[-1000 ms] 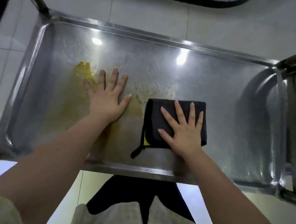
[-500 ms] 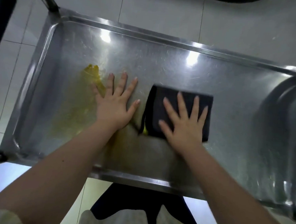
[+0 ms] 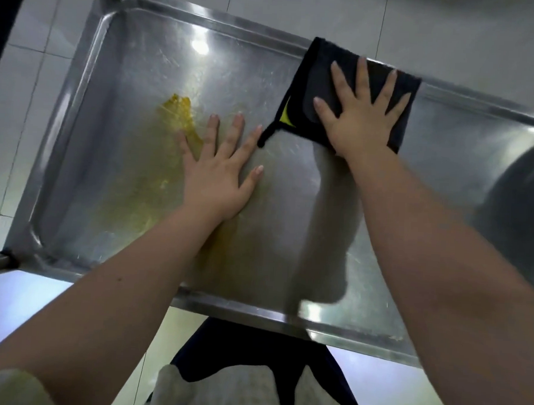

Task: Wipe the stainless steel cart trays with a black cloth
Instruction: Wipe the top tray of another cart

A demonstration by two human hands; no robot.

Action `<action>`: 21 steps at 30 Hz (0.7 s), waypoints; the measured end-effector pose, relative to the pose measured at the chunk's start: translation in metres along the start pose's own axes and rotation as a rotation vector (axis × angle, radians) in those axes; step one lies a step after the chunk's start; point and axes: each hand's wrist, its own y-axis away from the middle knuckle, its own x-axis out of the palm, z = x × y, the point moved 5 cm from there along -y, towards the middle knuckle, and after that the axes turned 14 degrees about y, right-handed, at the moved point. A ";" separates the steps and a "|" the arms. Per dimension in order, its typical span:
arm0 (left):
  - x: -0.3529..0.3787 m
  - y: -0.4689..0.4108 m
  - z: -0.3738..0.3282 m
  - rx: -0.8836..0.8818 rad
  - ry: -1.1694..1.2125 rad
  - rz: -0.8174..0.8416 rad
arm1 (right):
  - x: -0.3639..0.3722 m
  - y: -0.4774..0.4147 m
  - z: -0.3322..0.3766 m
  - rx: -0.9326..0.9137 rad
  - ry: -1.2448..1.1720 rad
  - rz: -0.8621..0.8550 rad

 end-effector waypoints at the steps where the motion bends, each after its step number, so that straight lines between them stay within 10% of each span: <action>1: 0.000 0.000 -0.001 0.001 0.003 0.001 | 0.001 0.007 0.000 -0.015 0.002 -0.004; 11: 0.002 0.000 0.000 -0.004 -0.023 0.031 | 0.066 0.285 0.025 -0.268 0.071 0.008; 21: -0.007 0.068 -0.098 0.277 0.182 0.016 | 0.028 0.157 -0.063 -0.085 -0.154 -0.030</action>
